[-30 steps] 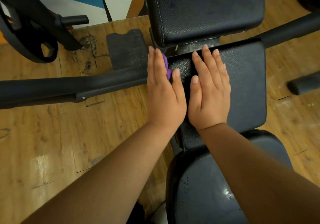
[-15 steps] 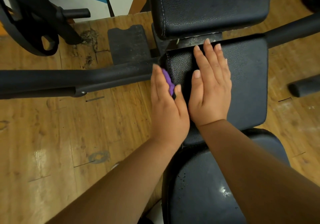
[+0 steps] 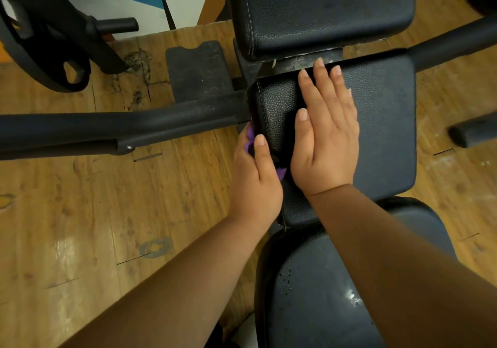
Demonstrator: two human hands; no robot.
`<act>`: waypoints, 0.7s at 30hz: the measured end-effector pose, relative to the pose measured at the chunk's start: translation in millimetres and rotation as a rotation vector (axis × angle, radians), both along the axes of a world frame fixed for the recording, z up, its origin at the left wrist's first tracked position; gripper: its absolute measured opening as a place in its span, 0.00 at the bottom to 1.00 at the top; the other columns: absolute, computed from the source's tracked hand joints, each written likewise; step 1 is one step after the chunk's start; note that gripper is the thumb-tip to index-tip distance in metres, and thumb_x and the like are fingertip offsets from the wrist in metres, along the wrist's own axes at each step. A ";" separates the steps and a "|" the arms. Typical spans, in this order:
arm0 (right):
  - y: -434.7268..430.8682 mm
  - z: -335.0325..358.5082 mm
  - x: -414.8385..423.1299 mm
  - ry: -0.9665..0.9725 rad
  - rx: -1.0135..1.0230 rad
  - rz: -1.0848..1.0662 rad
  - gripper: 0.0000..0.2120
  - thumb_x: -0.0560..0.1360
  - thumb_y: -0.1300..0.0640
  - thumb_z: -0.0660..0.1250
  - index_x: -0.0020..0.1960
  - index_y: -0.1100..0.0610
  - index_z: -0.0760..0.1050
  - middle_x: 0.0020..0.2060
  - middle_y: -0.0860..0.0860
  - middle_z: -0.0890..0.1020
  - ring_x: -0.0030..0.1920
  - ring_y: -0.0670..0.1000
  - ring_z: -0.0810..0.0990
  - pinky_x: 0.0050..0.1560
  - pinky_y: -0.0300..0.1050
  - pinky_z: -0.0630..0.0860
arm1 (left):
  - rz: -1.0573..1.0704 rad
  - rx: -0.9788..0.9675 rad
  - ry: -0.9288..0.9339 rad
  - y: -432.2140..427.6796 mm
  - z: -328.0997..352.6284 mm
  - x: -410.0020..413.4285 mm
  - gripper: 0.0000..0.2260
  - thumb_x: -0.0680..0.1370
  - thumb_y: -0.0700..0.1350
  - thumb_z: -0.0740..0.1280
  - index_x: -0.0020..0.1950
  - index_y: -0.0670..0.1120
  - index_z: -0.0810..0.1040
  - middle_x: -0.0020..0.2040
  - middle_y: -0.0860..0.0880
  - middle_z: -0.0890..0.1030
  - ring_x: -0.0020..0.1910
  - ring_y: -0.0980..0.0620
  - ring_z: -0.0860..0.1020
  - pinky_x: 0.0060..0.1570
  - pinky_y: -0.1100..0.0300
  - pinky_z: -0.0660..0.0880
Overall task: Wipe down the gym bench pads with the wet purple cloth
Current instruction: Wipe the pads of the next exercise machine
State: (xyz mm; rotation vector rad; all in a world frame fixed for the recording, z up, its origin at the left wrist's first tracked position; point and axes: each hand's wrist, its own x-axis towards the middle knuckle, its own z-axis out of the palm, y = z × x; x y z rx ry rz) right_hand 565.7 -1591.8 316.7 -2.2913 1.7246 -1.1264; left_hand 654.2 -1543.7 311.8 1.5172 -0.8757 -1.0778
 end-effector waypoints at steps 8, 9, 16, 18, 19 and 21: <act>0.1 0.2 0.5 -0.011 -0.006 -0.009 0.23 0.81 0.54 0.49 0.72 0.60 0.68 0.72 0.57 0.68 0.75 0.57 0.61 0.76 0.51 0.53 | 0.116 0.046 0.055 -15.9 2.4 -0.9 0.12 0.83 0.55 0.50 0.62 0.62 0.69 0.54 0.62 0.74 0.56 0.60 0.75 0.49 0.70 0.73; 0.1 0.1 0.6 -0.012 -0.007 -0.008 0.23 0.81 0.54 0.50 0.72 0.60 0.68 0.72 0.57 0.68 0.75 0.57 0.61 0.76 0.52 0.54 | 0.111 0.031 0.043 -9.6 3.0 -3.6 0.10 0.83 0.57 0.50 0.59 0.65 0.68 0.54 0.63 0.75 0.56 0.61 0.77 0.51 0.65 0.76; -0.1 -1.0 1.0 -0.012 -0.004 -0.007 0.23 0.81 0.54 0.50 0.72 0.60 0.68 0.72 0.57 0.68 0.75 0.57 0.61 0.75 0.55 0.56 | 0.115 0.067 0.039 -23.2 3.6 2.5 0.18 0.84 0.52 0.49 0.68 0.49 0.71 0.44 0.66 0.71 0.38 0.80 0.69 0.40 0.84 0.63; 0.0 -1.5 0.8 -0.010 -0.006 -0.010 0.23 0.81 0.54 0.50 0.72 0.60 0.69 0.72 0.57 0.68 0.75 0.57 0.61 0.75 0.54 0.55 | 0.120 0.015 0.029 -15.3 2.4 -2.0 0.14 0.84 0.54 0.50 0.65 0.56 0.70 0.50 0.63 0.74 0.46 0.75 0.74 0.45 0.77 0.71; -0.1 -1.9 0.6 -0.008 -0.007 -0.010 0.23 0.81 0.54 0.50 0.72 0.60 0.69 0.72 0.57 0.68 0.75 0.57 0.61 0.75 0.54 0.55 | 0.117 0.000 -0.006 -10.1 -1.0 -4.4 0.11 0.83 0.57 0.51 0.63 0.62 0.68 0.54 0.61 0.76 0.52 0.69 0.76 0.49 0.68 0.76; -0.3 -2.0 0.2 -0.006 -0.008 -0.011 0.23 0.81 0.53 0.50 0.72 0.59 0.68 0.73 0.57 0.68 0.75 0.57 0.61 0.76 0.53 0.54 | 0.098 -0.017 -0.066 -6.0 -3.1 -4.2 0.10 0.80 0.61 0.50 0.59 0.68 0.66 0.59 0.59 0.76 0.59 0.60 0.77 0.56 0.53 0.78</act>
